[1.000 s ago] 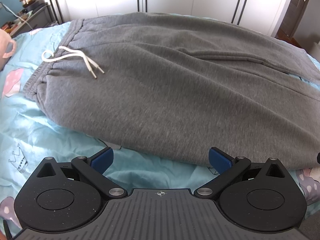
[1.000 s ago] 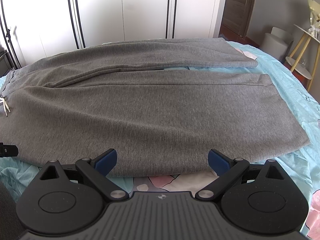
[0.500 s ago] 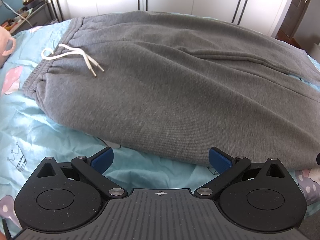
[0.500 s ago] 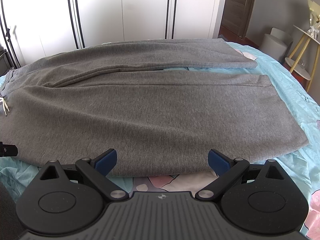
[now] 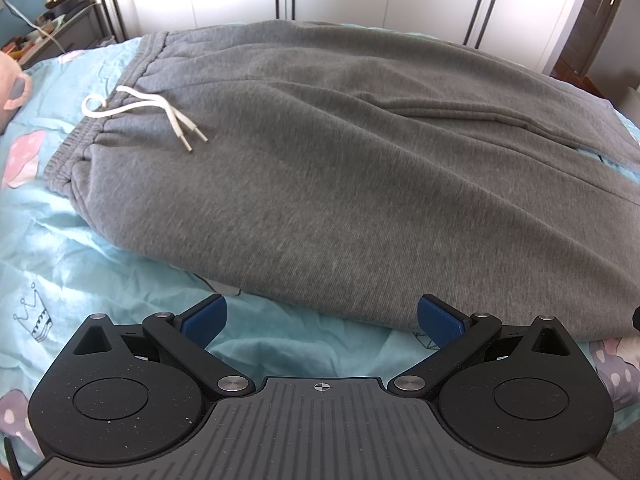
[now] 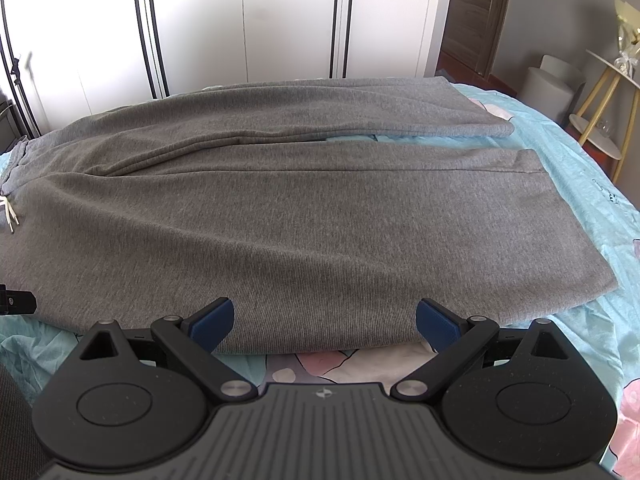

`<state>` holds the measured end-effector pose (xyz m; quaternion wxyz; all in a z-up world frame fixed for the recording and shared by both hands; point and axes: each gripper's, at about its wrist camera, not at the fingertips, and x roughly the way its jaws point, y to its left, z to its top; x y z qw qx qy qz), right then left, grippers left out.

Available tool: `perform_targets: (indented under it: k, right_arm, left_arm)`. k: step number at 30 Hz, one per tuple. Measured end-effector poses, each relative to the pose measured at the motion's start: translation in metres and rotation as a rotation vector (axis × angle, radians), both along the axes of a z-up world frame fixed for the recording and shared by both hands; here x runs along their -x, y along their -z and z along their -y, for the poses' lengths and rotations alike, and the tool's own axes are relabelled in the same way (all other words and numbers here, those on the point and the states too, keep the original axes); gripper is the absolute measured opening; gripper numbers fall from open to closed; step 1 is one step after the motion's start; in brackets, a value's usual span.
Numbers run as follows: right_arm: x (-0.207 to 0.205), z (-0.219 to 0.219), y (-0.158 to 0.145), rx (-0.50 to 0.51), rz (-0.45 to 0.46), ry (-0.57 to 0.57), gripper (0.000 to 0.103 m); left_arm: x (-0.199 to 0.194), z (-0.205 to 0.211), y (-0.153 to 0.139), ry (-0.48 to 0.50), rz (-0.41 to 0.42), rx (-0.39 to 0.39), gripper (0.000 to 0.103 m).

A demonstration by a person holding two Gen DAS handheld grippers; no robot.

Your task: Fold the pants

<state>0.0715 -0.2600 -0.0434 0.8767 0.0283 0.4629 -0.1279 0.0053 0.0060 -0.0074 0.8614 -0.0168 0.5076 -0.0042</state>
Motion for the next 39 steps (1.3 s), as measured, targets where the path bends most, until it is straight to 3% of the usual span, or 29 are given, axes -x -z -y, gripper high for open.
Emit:
perform_targets:
  k: [39]
  right_arm:
    - [0.0001, -0.0012, -0.0005, 0.011, 0.000, 0.004, 0.098]
  left_arm:
    - [-0.0019, 0.0009, 0.0010, -0.006, -0.013, 0.010, 0.103]
